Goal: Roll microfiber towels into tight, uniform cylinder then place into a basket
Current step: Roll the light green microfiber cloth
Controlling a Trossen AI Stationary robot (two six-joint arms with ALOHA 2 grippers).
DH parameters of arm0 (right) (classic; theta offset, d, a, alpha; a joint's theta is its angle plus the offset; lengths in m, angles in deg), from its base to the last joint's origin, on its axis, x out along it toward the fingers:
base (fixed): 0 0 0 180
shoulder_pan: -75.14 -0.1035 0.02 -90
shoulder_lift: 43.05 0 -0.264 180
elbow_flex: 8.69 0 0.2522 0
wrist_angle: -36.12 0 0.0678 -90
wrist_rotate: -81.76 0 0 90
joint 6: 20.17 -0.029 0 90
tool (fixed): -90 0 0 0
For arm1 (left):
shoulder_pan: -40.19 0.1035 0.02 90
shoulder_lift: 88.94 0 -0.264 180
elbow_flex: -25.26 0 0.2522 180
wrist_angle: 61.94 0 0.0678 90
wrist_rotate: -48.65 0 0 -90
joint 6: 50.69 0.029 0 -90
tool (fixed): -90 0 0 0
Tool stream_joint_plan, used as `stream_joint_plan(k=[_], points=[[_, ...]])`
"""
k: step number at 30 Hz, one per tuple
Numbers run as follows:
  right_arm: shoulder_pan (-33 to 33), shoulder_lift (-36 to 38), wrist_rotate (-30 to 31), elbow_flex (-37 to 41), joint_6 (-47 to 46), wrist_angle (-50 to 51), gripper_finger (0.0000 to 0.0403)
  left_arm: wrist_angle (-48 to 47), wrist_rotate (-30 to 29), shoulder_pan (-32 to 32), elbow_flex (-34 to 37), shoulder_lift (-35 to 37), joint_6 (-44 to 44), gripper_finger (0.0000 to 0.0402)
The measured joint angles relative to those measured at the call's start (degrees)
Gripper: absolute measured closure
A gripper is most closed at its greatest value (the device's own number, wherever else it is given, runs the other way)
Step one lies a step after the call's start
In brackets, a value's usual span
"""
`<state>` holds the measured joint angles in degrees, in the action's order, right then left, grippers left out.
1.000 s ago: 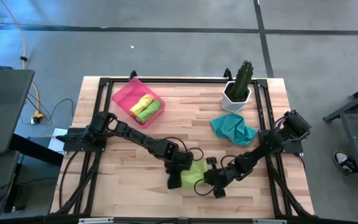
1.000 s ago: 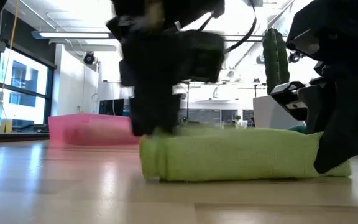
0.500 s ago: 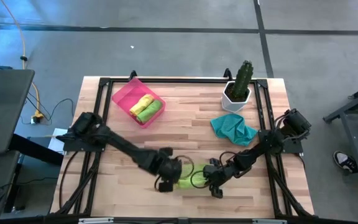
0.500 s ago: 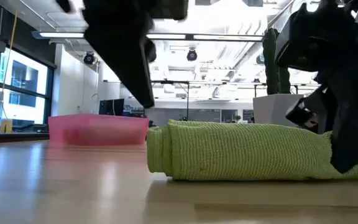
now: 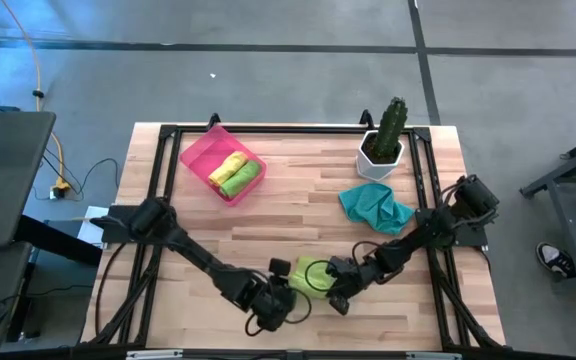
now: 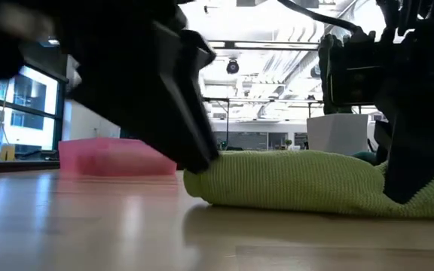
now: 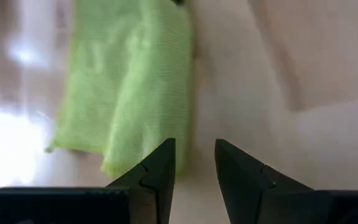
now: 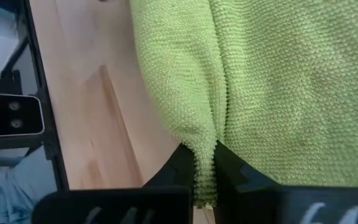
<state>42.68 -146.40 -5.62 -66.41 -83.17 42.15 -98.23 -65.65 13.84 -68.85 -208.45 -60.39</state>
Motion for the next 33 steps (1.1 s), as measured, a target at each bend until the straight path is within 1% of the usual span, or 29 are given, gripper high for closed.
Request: stream_joint_plan(k=[3, 5, 10, 16, 23, 25, 29, 32, 33], points=[[-0.21, -0.06, 0.27, 0.03, -0.25, -1.79, 0.0398, 0.89, -6.21, 0.3, 0.01, -1.79, 1.91, 0.0298], [-0.21, -0.09, 0.26, 0.05, -0.29, -2.65, 0.0398, 0.91, -8.48, 0.67, 0.03, -2.65, 2.67, 0.0298], [-0.2, -0.09, 0.14, 0.0, -0.29, -3.21, 0.0397, 2.45, -9.82, 1.71, 0.01, -3.32, 4.01, 0.0297], [-0.2, -0.07, 0.13, -0.07, -0.25, -3.0, 0.0397, 4.09, -10.0, 1.68, 0.01, -3.31, 10.04, 0.0297], [-0.2, -0.04, 0.12, -0.07, -0.16, -2.95, 0.0396, 5.1, -10.47, 1.58, 0.01, -3.27, 10.4, 0.0297], [-0.2, -0.04, 0.12, -0.09, -0.13, -2.93, 0.0396, 6.93, -11.03, 1.55, 0.01, -3.27, 9.31, 0.0298], [-0.18, -0.04, 0.23, -0.09, -0.05, -2.93, 0.0395, 11.79, -11.26, 1.55, 0.01, -3.18, 1.17, 0.0298], [-0.18, -0.04, 0.27, -0.09, -0.03, -2.97, 0.0395, 12.64, -10.82, 1.57, 0.01, -3.18, -1.29, 0.0298], [-0.18, -0.04, 0.29, -0.09, -0.03, -2.99, 0.0395, 12.54, -9.83, 1.57, 0.01, -3.18, -1.83, 0.0298]])
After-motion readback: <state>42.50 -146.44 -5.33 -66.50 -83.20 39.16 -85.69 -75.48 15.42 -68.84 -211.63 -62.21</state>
